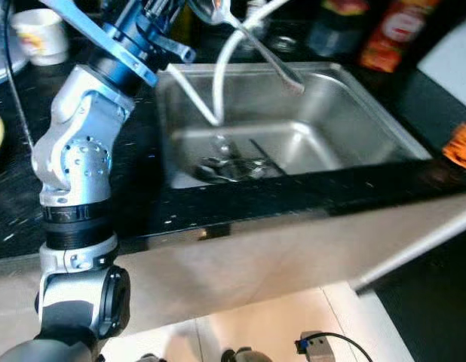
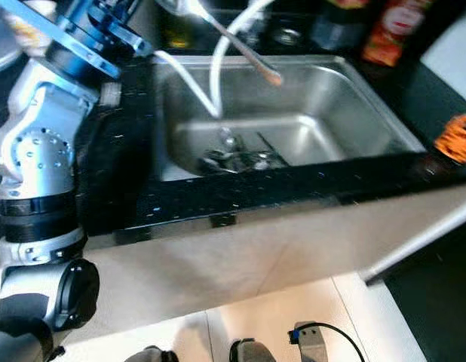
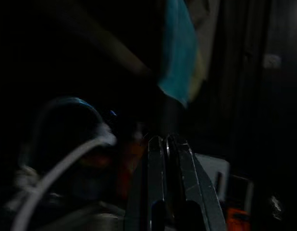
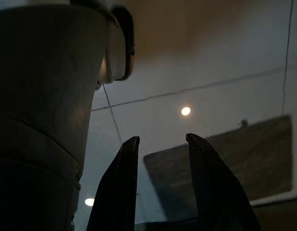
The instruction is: Kitchen organization
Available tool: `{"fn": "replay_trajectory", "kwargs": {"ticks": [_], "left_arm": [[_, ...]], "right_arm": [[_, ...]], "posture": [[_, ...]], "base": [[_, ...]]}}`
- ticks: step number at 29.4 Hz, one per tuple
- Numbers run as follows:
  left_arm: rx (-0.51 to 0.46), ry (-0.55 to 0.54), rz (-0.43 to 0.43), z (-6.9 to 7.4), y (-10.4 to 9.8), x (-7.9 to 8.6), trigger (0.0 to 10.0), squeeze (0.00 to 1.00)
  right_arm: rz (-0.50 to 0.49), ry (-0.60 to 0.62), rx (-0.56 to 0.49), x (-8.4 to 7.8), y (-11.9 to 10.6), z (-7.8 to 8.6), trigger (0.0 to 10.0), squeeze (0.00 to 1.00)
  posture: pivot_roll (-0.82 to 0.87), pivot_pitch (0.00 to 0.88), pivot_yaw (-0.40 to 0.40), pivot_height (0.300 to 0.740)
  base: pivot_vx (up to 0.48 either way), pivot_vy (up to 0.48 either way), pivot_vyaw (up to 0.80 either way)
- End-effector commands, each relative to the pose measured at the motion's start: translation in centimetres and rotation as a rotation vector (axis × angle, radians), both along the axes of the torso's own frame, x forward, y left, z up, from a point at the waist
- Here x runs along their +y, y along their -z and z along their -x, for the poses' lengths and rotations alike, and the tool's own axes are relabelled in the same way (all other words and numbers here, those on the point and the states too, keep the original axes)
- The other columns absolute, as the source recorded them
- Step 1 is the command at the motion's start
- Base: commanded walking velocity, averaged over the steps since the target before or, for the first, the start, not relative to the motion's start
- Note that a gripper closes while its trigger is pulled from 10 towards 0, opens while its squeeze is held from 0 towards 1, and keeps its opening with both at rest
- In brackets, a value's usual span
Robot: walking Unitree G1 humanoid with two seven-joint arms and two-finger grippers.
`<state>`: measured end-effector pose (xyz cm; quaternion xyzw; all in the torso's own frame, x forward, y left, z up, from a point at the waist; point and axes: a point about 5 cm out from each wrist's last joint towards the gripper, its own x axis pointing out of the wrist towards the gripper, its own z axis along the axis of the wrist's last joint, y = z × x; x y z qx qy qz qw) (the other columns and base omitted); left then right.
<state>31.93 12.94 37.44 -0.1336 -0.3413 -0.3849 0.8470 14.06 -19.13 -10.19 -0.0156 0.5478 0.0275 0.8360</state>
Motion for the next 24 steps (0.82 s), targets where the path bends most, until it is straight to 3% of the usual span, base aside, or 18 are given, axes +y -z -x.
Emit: {"fn": "replay_trajectory", "kwargs": {"ticks": [1,5,7,9,10,14,17,19,20,21,24], "left_arm": [[-0.018,-0.034,-0.045,-0.4,-0.3,0.0,10.0,0.00],[0.002,-0.169,-0.175,-2.8,0.0,0.6,10.0,0.00],[0.002,-0.169,-0.175,-2.8,0.0,0.6,10.0,0.00],[-0.017,-0.237,-0.270,-3.6,0.1,0.6,10.0,0.00],[-0.038,-0.285,-0.338,-4.1,0.0,0.5,10.0,0.00],[-0.080,-0.329,-0.438,-4.7,-0.1,0.4,10.0,0.00],[-0.138,-0.375,-0.574,-5.5,-0.1,0.1,10.0,0.00],[-0.148,-0.381,-0.601,-5.6,-0.1,0.0,10.0,0.00],[-0.178,-0.410,-0.724,-6.0,0.6,-0.4,10.0,0.00],[-0.178,-0.410,-0.724,-6.0,0.6,-0.4,10.0,0.00],[-0.181,-0.427,-0.845,-6.8,1.6,-0.5,10.0,0.00]], "right_arm": [[0.004,0.007,0.041,-0.1,0.4,1.2,10.0,0.00],[0.010,0.024,0.064,-0.5,0.6,1.9,10.0,0.00],[0.010,0.024,0.064,-0.5,0.6,1.9,10.0,0.00],[0.015,0.040,0.067,-0.7,0.7,2.4,10.0,0.00],[0.019,0.044,0.069,-0.8,0.7,2.6,10.0,0.00],[0.021,0.049,0.074,-0.9,0.8,3.1,10.0,0.00],[0.021,0.055,0.096,-1.1,1.1,4.1,10.0,0.00],[0.021,0.057,0.101,-1.1,1.1,4.4,10.0,0.00],[0.024,0.065,0.116,-1.3,1.3,5.2,10.0,0.00],[0.024,0.065,0.116,-1.3,1.3,5.2,10.0,0.00],[0.029,0.073,0.137,-1.5,1.4,6.3,10.0,0.00]], "posture": [[0.05,0.115,-0.053,0.740],[0.04,0.130,-0.042,0.740],[0.04,0.130,-0.042,0.740],[0.03,0.141,-0.032,0.740],[0.02,0.148,-0.030,0.740],[0.02,0.156,-0.029,0.740],[0.00,0.189,-0.023,0.740],[0.00,0.192,-0.022,0.740],[-0.01,0.213,-0.021,0.740],[-0.01,0.213,-0.021,0.740],[-0.02,0.237,-0.021,0.740]], "base": [[0.000,0.000,-0.80],[0.000,0.000,-0.72],[0.000,0.000,-0.80],[0.000,0.000,-0.79],[0.000,0.000,0.00],[0.000,0.000,0.00],[0.000,0.000,0.00],[0.000,0.000,0.00],[0.000,0.000,0.00],[0.000,0.000,0.00],[0.000,0.000,0.00]]}}
